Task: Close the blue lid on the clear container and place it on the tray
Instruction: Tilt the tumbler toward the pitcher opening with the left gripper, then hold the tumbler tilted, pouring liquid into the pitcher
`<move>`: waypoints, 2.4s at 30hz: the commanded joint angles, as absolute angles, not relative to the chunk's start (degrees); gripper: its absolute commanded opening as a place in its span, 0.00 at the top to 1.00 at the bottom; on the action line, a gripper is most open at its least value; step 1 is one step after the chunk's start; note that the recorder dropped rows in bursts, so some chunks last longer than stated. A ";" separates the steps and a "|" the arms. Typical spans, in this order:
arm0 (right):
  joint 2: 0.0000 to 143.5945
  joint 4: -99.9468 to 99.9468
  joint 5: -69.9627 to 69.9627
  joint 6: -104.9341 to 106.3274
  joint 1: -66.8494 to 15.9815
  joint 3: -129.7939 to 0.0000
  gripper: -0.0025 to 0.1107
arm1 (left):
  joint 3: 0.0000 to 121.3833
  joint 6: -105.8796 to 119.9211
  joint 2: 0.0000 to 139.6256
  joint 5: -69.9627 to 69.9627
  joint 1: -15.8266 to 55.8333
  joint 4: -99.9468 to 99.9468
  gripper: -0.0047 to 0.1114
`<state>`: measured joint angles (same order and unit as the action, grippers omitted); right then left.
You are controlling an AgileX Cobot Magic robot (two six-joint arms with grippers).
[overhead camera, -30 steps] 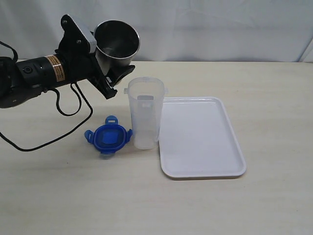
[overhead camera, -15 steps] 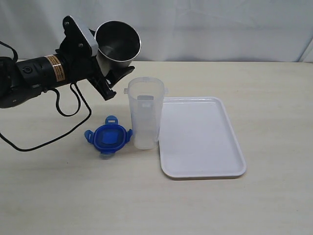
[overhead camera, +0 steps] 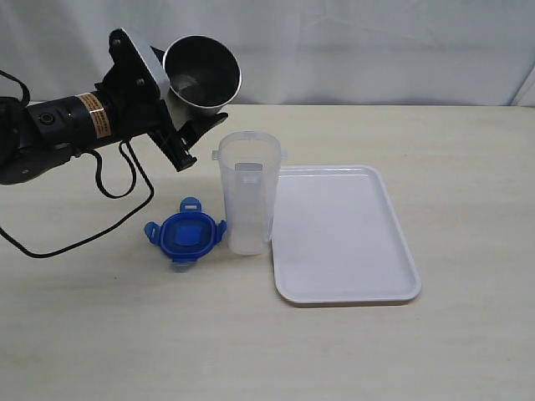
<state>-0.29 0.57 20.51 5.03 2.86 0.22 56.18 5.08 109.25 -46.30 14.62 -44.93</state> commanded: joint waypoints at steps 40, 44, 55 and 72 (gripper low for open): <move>0.00 0.44 20.38 5.17 3.16 0.00 0.93 | 57.34 12.30 108.05 -50.03 14.75 -40.97 0.96; 0.00 0.44 20.38 5.17 3.16 0.00 0.93 | 57.34 12.88 108.05 -50.03 14.75 -40.89 0.96; 0.00 0.44 20.38 5.17 3.16 0.00 0.93 | 57.34 15.34 108.05 -49.91 14.75 -40.89 0.96; 0.00 0.44 20.38 5.17 3.16 0.00 0.93 | 57.34 16.55 108.05 -49.57 14.75 -40.89 0.96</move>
<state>-0.29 0.57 20.51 5.03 2.86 0.22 56.18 16.09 109.25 -45.92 14.62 -42.92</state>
